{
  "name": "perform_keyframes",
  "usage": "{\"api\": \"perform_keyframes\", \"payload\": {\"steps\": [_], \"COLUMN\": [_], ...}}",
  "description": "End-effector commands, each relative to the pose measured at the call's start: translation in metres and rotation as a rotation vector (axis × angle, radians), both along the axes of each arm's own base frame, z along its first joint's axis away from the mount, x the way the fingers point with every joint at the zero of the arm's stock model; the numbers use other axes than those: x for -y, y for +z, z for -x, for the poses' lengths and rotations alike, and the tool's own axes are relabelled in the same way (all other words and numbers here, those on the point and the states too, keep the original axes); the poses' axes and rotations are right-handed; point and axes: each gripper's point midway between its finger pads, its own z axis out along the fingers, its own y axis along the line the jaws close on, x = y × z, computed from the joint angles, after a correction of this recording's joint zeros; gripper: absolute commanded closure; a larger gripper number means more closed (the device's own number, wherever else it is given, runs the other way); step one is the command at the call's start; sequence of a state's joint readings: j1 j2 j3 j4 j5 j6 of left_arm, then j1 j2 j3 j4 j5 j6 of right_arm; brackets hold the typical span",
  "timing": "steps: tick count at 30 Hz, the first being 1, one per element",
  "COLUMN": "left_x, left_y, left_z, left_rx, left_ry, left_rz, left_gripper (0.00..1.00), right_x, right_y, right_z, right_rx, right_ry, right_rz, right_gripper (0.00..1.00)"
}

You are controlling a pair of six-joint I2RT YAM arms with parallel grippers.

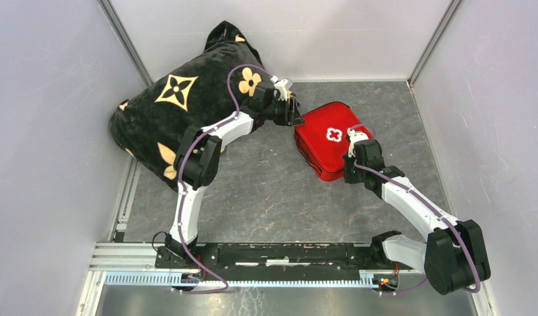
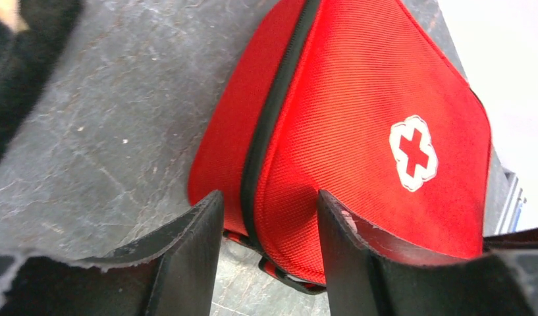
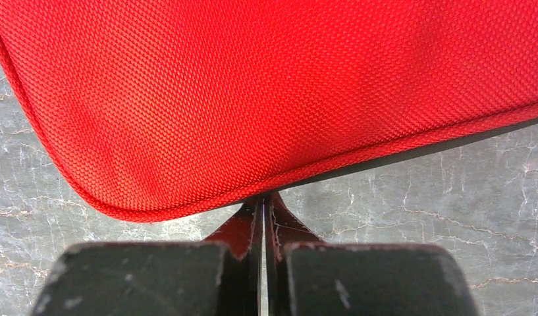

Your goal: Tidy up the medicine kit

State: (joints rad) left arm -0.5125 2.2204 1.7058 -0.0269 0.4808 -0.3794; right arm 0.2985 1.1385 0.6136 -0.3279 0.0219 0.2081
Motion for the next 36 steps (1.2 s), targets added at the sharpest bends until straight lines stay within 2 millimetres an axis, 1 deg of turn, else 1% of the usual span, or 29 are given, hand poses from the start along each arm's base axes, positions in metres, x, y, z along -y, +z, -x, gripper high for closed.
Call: {"api": "perform_keyframes", "payload": {"steps": [1, 3, 4, 6, 8, 10, 11, 12, 14, 16, 18, 21, 22, 24, 27, 28, 29, 30, 32, 33, 34, 36], "left_x": [0.016, 0.017, 0.017, 0.016, 0.013, 0.004, -0.003, -0.010, -0.029, -0.053, -0.077, -0.120, -0.133, -0.150, -0.180, -0.192, -0.203, -0.214, -0.232, -0.238, -0.242, -0.242], "left_y": [-0.002, -0.006, -0.006, -0.004, 0.002, 0.000, 0.003, 0.002, 0.003, 0.002, 0.002, 0.003, 0.001, 0.006, 0.014, 0.018, 0.023, 0.030, 0.040, 0.045, 0.050, 0.060], "left_z": [0.011, 0.012, 0.013, 0.012, 0.011, 0.014, 0.016, 0.017, 0.020, 0.026, 0.036, 0.053, 0.062, 0.080, 0.103, 0.109, 0.115, 0.119, 0.126, 0.128, 0.130, 0.132], "left_rx": [-0.015, -0.026, -0.030, -0.032, -0.024, -0.043, -0.046, -0.055, -0.072, -0.092, -0.097, -0.103, -0.114, -0.120, -0.107, -0.096, -0.085, -0.069, -0.048, -0.039, -0.032, -0.019], "left_ry": [-0.078, -0.082, -0.081, -0.067, -0.049, -0.014, 0.011, 0.049, 0.127, 0.215, 0.288, 0.429, 0.469, 0.515, 0.608, 0.648, 0.685, 0.723, 0.793, 0.817, 0.830, 0.832], "left_rz": [0.060, 0.058, 0.060, 0.056, 0.048, 0.014, 0.003, -0.014, -0.054, -0.105, -0.147, -0.239, -0.261, -0.279, -0.313, -0.331, -0.347, -0.361, -0.387, -0.389, -0.382, -0.352], "left_gripper": [0.42, 0.48, 0.53, 0.68, 0.81, 0.89, 0.92, 0.94, 0.97, 0.98, 0.98, 0.98, 0.98, 0.98, 0.98, 0.98, 0.96, 0.92, 0.79, 0.69, 0.56, 0.37], "right_x": [-0.007, -0.007, -0.007, -0.007, -0.007, -0.008, -0.008, -0.008, -0.016, -0.022, -0.029, -0.047, -0.056, -0.079, -0.121, -0.132, -0.142, -0.150, -0.161, -0.165, -0.169, -0.171], "right_y": [0.015, 0.015, 0.016, 0.017, 0.018, 0.021, 0.021, 0.024, 0.027, 0.031, 0.036, 0.042, 0.045, 0.047, 0.050, 0.049, 0.050, 0.050, 0.052, 0.053, 0.055, 0.058], "right_z": [-0.015, -0.016, -0.016, -0.017, -0.019, -0.022, -0.024, -0.026, -0.028, -0.032, -0.037, -0.043, -0.045, -0.044, -0.039, -0.037, -0.036, -0.035, -0.034, -0.032, -0.032, -0.032], "right_rx": [0.056, 0.056, 0.058, 0.059, 0.059, 0.064, 0.064, 0.067, 0.059, 0.063, 0.073, 0.077, 0.077, 0.074, 0.087, 0.085, 0.092, 0.095, 0.114, 0.123, 0.133, 0.151], "right_ry": [0.023, 0.023, 0.024, 0.025, 0.030, 0.037, 0.044, 0.054, 0.110, 0.155, 0.195, 0.282, 0.322, 0.421, 0.570, 0.601, 0.623, 0.636, 0.661, 0.676, 0.689, 0.688], "right_rz": [-0.020, -0.021, -0.020, -0.018, -0.015, -0.009, -0.003, 0.007, -0.003, -0.010, -0.023, -0.055, -0.067, -0.077, -0.057, -0.056, -0.061, -0.071, -0.104, -0.119, -0.133, -0.144], "right_gripper": [1.00, 1.00, 1.00, 1.00, 1.00, 1.00, 1.00, 1.00, 1.00, 1.00, 1.00, 1.00, 1.00, 1.00, 1.00, 1.00, 1.00, 1.00, 1.00, 1.00, 1.00, 1.00]}}
